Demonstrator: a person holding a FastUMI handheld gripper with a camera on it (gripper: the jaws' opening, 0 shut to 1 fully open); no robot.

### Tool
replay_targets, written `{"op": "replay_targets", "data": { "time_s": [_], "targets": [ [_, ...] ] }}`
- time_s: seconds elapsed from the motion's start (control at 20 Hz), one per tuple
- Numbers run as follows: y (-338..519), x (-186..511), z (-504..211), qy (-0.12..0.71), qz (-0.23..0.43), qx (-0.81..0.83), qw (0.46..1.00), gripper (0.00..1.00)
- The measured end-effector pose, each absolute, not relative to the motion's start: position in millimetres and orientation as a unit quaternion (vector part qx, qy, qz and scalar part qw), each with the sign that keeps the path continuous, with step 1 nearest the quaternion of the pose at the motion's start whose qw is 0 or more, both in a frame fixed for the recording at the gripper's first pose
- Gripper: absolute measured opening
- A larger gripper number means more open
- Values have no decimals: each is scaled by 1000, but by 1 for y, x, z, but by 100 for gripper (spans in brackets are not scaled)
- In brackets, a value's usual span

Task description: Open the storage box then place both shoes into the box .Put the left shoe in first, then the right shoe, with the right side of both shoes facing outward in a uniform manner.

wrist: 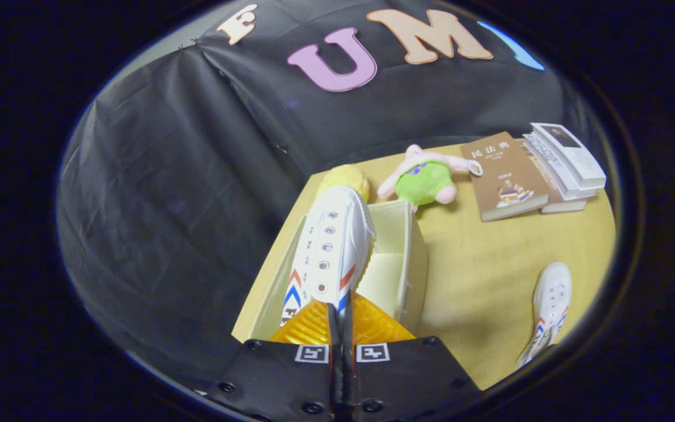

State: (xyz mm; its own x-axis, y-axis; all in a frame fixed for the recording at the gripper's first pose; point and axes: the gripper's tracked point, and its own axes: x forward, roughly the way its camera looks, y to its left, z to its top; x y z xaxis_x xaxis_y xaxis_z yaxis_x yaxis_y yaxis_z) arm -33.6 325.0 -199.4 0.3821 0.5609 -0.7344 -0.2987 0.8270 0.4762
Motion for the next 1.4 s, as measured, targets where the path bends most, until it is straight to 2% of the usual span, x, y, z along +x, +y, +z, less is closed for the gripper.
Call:
{"op": "replay_targets", "data": {
  "time_s": [0.4, 0.7, 0.9, 0.95, 1.4],
  "targets": [
    [372, -52, -268, 550, 229, 99, 797, 3],
    [393, -58, -299, 580, 200, 66, 787, 3],
    [405, -64, -300, 582, 206, 61, 784, 4],
    [408, -62, -298, 577, 215, 62, 786, 11],
    [366, -32, -230, 460, 273, 32, 844, 98]
  ]
}}
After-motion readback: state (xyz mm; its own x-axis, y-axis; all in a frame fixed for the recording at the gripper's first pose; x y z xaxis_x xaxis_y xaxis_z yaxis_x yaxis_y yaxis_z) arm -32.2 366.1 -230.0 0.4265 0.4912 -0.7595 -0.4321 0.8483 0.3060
